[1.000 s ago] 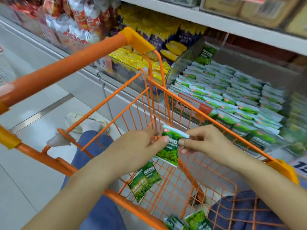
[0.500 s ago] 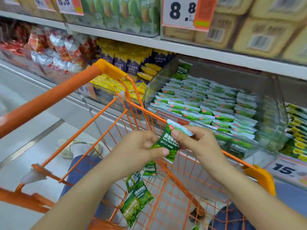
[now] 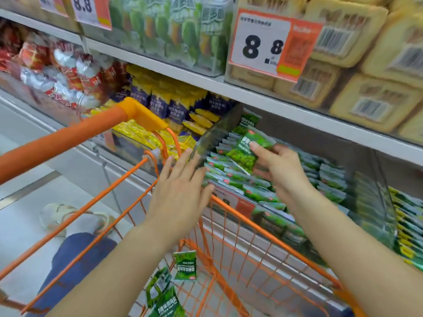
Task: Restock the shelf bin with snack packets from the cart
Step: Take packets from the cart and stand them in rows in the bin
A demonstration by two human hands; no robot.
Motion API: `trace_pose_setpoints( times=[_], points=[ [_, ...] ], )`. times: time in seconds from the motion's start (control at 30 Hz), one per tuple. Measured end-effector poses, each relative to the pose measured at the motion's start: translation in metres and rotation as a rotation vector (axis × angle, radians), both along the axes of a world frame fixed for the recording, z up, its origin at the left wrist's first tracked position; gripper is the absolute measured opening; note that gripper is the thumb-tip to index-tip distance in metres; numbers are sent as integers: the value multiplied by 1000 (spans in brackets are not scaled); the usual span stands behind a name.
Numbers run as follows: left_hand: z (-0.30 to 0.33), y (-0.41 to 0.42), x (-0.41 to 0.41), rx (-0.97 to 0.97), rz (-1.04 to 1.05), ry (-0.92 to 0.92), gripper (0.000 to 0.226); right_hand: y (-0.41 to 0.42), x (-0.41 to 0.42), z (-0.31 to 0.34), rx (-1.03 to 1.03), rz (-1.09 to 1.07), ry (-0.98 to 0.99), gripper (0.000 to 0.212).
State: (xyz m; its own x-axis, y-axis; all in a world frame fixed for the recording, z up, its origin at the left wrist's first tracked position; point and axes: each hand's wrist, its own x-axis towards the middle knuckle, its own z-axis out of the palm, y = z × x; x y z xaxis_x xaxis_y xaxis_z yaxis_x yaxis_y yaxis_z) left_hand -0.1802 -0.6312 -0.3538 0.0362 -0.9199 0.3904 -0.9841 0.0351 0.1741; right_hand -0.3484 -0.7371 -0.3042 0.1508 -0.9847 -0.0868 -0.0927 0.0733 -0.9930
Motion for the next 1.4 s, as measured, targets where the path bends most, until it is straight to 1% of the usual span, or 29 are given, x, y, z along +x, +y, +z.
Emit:
trace_pose_setpoints(
  times=[0.03,0.07,0.1,0.13,0.17,0.2,0.27,0.33,0.37,0.47,0.5,0.57,0.6,0.63,0.67,0.73,0.77,0.83,0.9,0.97,1.0,1.07,1.1,1.17,1.23,1.27,1.3,1.33,1.4],
  points=[
    [-7,-1,1,10,11,-23,53,-17,5,-3,48,-49,-12,42],
    [-9,-1,-1,13,16,-31,52,-34,9,-6,76,-94,7,42],
    [-13,-2,-3,-10,21,-39,51,-51,12,-10,81,-124,47,37],
    [-14,-3,-6,-20,27,-33,50,-67,14,-14,79,-144,109,36],
    [-15,-4,-8,-29,34,-22,49,-80,17,-17,74,-153,158,41],
    [-15,-4,-9,-31,41,-6,48,-94,20,-20,51,-153,177,46],
    [-16,-6,-9,-42,50,13,46,-120,25,-23,-32,-152,182,42],
    [-16,-7,-9,-39,54,37,47,-143,35,-22,-98,-178,298,33],
    [-15,-7,-9,-31,56,42,47,-151,40,-21,-120,-192,379,33],
    [-15,-7,-9,-7,55,28,45,-169,50,-26,-85,-155,452,63],
    [-15,-7,-9,-8,57,22,45,-174,52,-31,-80,-131,514,68],
    [-16,-7,-8,-18,61,20,44,-176,52,-41,-98,-141,702,69],
    [-16,-7,-8,-24,61,24,44,-174,52,-42,-130,-165,761,67],
    [-16,-7,-8,-31,58,27,44,-174,51,-45,-139,-185,774,64],
    [-16,-6,-7,-35,55,29,44,-171,50,-45,-161,-215,743,59],
    [-16,-6,-6,-29,44,39,44,-160,48,-42,-239,-263,673,33],
    [-15,-6,-5,-21,38,39,44,-153,45,-40,-283,-281,639,31],
    [-11,-5,-5,6,30,41,45,-133,40,-35,-377,-335,490,33],
    [-1,-2,-2,60,9,78,44,-95,33,-25,-415,-338,355,18],
    [13,5,3,120,-42,100,41,-43,22,-19,-478,-184,273,3],
    [23,11,5,135,-72,87,42,-16,14,-17,-522,-70,254,2],
    [44,33,6,189,-105,58,38,38,0,-17,-576,171,258,9],
    [49,46,7,232,-106,29,32,59,-4,-17,-607,290,316,10],
    [44,74,9,347,-105,-42,23,91,-5,-21,-675,521,574,9],
    [27,101,13,533,-106,-116,22,112,5,-31,-718,798,952,13],
    [17,110,16,613,-93,-141,22,119,13,-40,-706,930,1109,18],
    [7,117,19,673,-67,-185,23,122,21,-53,-669,1039,1221,23],
    [0,120,22,714,-32,-245,24,124,30,-68,-635,1115,1311,28],
    [-9,121,22,778,22,-357,30,124,48,-101,-638,1150,1467,36]
  ],
)
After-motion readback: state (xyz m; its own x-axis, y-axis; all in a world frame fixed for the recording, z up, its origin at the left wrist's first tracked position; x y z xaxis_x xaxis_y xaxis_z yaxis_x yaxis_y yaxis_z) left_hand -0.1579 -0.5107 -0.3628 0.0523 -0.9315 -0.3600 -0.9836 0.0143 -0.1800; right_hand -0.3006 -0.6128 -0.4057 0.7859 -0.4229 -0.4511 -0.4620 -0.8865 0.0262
